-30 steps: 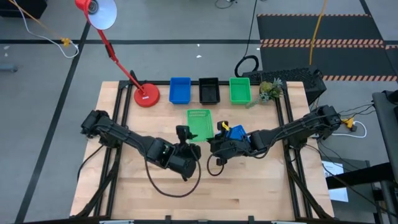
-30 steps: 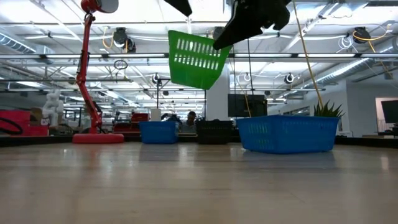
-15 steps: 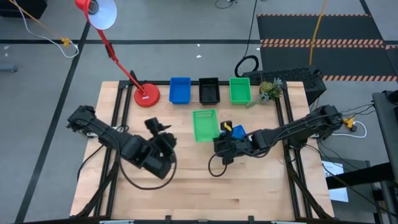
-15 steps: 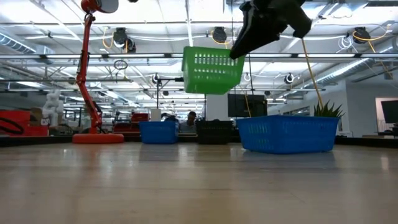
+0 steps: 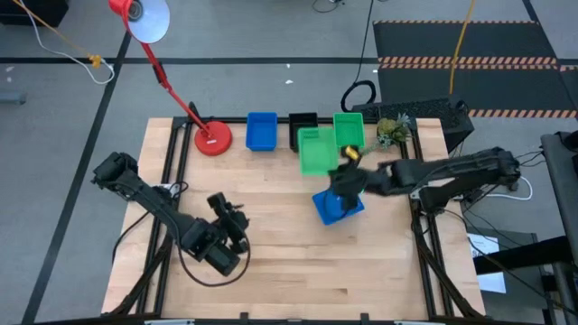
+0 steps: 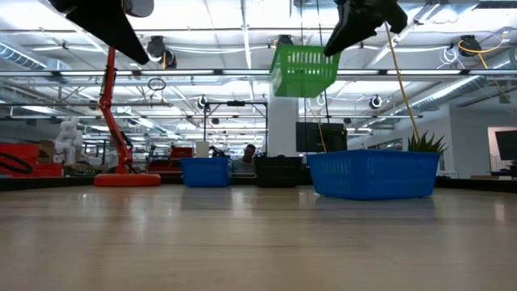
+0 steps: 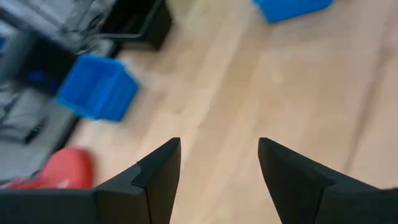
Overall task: Stack baskets by color
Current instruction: Stack the bottom green basket on top of the green baskets
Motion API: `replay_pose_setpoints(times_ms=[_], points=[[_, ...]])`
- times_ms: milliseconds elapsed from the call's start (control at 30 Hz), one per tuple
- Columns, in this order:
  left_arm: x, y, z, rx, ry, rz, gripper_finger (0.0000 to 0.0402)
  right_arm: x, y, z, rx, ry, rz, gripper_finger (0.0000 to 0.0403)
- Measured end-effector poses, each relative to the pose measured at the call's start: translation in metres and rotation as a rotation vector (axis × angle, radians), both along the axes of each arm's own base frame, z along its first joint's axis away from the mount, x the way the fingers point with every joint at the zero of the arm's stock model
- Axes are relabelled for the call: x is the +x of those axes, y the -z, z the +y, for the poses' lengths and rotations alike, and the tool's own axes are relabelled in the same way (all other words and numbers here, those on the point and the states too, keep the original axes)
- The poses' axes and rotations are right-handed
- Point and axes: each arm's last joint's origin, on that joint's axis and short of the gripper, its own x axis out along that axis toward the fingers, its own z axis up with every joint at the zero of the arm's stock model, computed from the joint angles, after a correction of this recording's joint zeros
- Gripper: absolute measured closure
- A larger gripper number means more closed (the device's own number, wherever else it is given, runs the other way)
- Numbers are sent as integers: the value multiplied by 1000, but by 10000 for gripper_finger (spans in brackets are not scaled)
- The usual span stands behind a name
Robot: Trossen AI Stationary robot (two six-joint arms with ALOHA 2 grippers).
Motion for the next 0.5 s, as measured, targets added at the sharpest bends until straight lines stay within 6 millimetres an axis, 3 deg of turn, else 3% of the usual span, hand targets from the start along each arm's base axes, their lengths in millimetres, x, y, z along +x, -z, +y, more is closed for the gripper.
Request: replay_pose_setpoints(times_ms=[267, 500], points=[[16, 36, -14, -47, 189, -154, 188, -36, -34, -45, -31, -5, -78, 399], [24, 46, -13, -31, 271, -208, 188, -66, -52, -77, -87, 59, -126, 399]])
